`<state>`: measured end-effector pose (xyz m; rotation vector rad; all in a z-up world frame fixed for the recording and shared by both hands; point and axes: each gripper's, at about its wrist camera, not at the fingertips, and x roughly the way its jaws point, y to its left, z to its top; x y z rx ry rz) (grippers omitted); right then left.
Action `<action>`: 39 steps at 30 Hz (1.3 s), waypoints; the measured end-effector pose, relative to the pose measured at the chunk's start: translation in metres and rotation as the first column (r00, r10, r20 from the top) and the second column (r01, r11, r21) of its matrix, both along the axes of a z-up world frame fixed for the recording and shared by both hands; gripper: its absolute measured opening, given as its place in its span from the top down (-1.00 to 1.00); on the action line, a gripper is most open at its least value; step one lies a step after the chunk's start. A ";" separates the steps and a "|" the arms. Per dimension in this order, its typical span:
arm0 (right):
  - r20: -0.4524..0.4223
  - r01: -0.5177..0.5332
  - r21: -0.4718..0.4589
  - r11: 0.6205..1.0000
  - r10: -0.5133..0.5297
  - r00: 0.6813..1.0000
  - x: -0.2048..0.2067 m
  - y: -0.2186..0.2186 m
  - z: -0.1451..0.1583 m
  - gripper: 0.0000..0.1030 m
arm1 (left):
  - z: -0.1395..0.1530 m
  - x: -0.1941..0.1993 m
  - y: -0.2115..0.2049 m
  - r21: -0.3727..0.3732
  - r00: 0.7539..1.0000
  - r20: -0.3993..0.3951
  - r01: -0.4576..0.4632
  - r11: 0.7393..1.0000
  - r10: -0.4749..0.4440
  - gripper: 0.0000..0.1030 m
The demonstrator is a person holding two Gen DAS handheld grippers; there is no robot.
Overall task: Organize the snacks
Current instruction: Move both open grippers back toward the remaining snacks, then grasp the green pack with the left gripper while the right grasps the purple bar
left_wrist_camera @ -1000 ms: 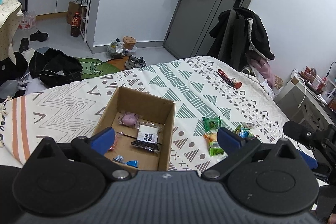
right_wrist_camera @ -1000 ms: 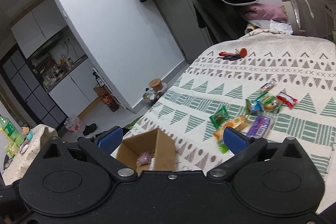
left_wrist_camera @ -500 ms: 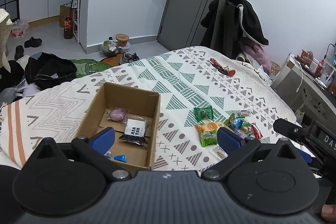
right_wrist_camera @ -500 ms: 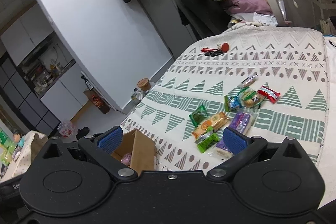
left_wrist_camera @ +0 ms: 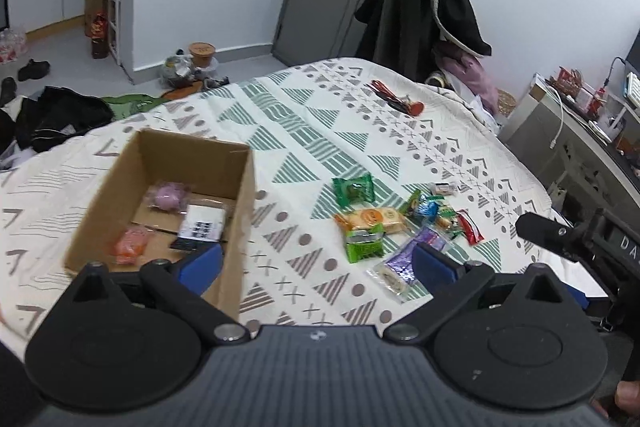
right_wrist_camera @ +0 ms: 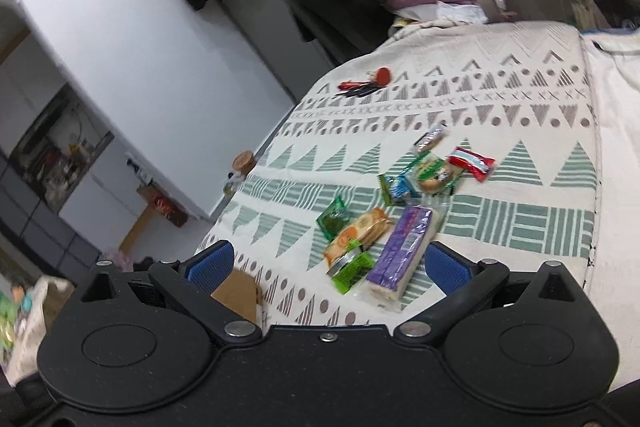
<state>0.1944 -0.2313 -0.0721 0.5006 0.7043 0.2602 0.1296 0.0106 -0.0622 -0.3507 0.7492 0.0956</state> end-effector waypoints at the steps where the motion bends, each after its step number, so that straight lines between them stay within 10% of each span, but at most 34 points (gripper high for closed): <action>1: -0.006 0.008 0.006 1.000 -0.008 1.000 0.003 -0.002 -0.003 -0.99 | -0.003 0.004 -0.002 -0.004 1.000 -0.002 0.006 1.000 -0.006 -0.95; 17: -0.180 0.037 0.051 0.998 -0.028 0.983 0.063 -0.010 -0.069 -0.47 | -0.054 0.078 -0.035 -0.059 0.997 -0.059 0.054 0.997 -0.057 -0.36; 39: -0.329 0.073 0.049 0.996 -0.053 0.943 0.119 -0.007 -0.126 -0.36 | -0.137 0.171 -0.057 -0.144 0.975 -0.192 0.088 0.986 -0.115 -0.27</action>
